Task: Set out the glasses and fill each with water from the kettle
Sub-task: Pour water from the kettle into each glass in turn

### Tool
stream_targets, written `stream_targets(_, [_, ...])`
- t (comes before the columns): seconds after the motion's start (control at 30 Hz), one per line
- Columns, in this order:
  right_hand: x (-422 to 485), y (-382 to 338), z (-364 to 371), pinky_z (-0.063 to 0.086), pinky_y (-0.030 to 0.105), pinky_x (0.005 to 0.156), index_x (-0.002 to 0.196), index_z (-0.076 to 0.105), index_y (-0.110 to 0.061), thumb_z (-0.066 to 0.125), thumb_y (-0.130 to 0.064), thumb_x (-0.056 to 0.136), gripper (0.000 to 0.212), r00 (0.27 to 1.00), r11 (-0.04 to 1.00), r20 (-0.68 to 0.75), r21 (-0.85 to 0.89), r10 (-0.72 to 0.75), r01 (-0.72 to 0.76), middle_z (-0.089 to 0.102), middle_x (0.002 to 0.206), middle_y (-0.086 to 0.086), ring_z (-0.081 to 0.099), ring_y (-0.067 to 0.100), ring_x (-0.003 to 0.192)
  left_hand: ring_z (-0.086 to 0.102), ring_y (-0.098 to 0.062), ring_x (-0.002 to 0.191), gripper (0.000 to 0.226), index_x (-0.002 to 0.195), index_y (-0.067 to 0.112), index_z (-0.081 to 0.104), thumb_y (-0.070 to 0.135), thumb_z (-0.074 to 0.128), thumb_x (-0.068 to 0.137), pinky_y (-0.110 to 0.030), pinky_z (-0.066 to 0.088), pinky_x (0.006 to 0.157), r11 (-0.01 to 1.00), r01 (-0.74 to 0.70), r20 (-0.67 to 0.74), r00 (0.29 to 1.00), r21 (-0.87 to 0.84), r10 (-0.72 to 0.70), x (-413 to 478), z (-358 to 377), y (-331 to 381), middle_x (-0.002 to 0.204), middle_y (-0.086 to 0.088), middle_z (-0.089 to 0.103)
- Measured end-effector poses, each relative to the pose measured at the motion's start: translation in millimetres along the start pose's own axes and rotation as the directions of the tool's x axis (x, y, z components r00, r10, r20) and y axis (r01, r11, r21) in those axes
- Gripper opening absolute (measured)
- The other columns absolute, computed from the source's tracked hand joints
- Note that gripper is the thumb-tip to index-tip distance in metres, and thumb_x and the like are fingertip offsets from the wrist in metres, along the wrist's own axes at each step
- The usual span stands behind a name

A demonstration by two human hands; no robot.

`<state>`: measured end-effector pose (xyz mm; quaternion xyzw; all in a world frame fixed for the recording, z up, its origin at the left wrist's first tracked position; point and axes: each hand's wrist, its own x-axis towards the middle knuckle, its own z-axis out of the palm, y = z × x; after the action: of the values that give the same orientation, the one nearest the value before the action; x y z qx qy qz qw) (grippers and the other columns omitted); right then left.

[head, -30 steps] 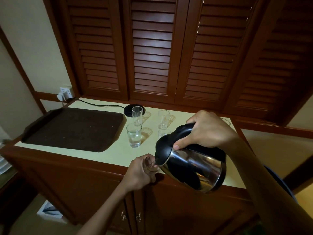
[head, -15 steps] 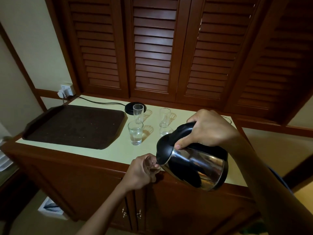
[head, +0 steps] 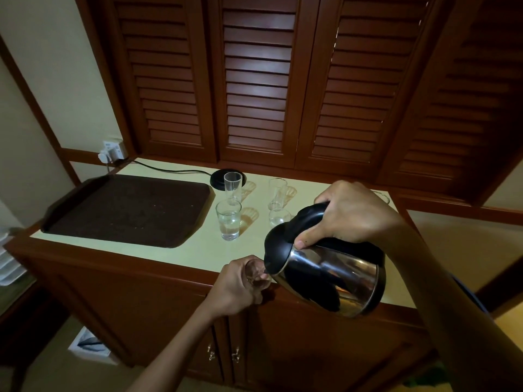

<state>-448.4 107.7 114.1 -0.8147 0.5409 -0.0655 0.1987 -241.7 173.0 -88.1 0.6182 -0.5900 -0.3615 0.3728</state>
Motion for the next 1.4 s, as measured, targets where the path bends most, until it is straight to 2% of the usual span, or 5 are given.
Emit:
stream_targets(0.47, [-2, -4, 0, 0.06, 0.034, 0.069, 0.077, 0.081, -0.021, 0.096, -0.062, 0.044, 0.055, 1.0, 1.0, 0.004, -0.018, -0.01, 0.01, 0.078, 0.072, -0.007, 0.072, 0.013, 0.076, 0.077, -0.015, 0.086, 0.051, 0.084, 0.034, 0.071, -0.008, 0.079, 0.055, -0.038, 0.062, 0.065, 0.998, 0.027, 0.01, 1.0, -0.051, -0.027, 2, 3, -9, 0.087, 0.005, 0.077])
stream_targets(0.63, [-1, -3, 0, 0.053, 0.029, 0.064, 0.078, 0.08, -0.021, 0.096, -0.063, 0.045, 0.056, 1.0, 1.0, 0.009, -0.011, -0.017, 0.017, 0.077, 0.075, -0.009, 0.071, 0.014, 0.08, 0.068, 0.002, 0.069, 0.052, 0.08, 0.036, 0.068, -0.009, 0.08, 0.057, -0.018, 0.052, 0.057, 0.999, 0.032, 0.024, 0.999, -0.001, -0.032, -1, 2, -3, 0.076, 0.021, 0.072])
stream_targets(0.87, [-5, -5, -1, 0.062, 0.038, 0.071, 0.078, 0.081, -0.016, 0.097, -0.061, 0.047, 0.058, 1.0, 0.999, 0.002, -0.027, -0.03, 0.03, 0.079, 0.074, -0.003, 0.074, 0.017, 0.076, 0.07, -0.005, 0.073, 0.044, 0.089, 0.022, 0.071, -0.012, 0.078, 0.062, -0.03, 0.057, 0.063, 0.999, 0.038, 0.026, 0.999, -0.034, -0.037, -5, 1, 0, 0.08, 0.009, 0.073])
stream_targets(1.13, [-7, -1, 0, 0.048, 0.028, 0.061, 0.076, 0.08, -0.022, 0.097, -0.061, 0.046, 0.052, 1.0, 1.0, -0.008, 0.007, -0.021, 0.021, 0.077, 0.075, -0.008, 0.07, 0.013, 0.079, 0.069, -0.008, 0.073, 0.051, 0.076, 0.036, 0.066, -0.01, 0.078, 0.06, -0.033, 0.057, 0.062, 0.999, 0.03, 0.019, 0.999, -0.012, -0.03, -6, 1, 1, 0.076, 0.011, 0.071])
stream_targets(1.4, [-7, 2, 2, 0.056, 0.031, 0.063, 0.075, 0.08, -0.018, 0.098, -0.059, 0.047, 0.052, 1.0, 1.0, -0.009, 0.01, -0.009, 0.009, 0.079, 0.073, -0.004, 0.073, 0.014, 0.074, 0.071, -0.009, 0.072, 0.048, 0.083, 0.029, 0.07, -0.012, 0.077, 0.06, -0.034, 0.057, 0.06, 1.0, 0.026, 0.022, 0.999, -0.012, -0.025, -5, 2, 2, 0.078, 0.007, 0.074])
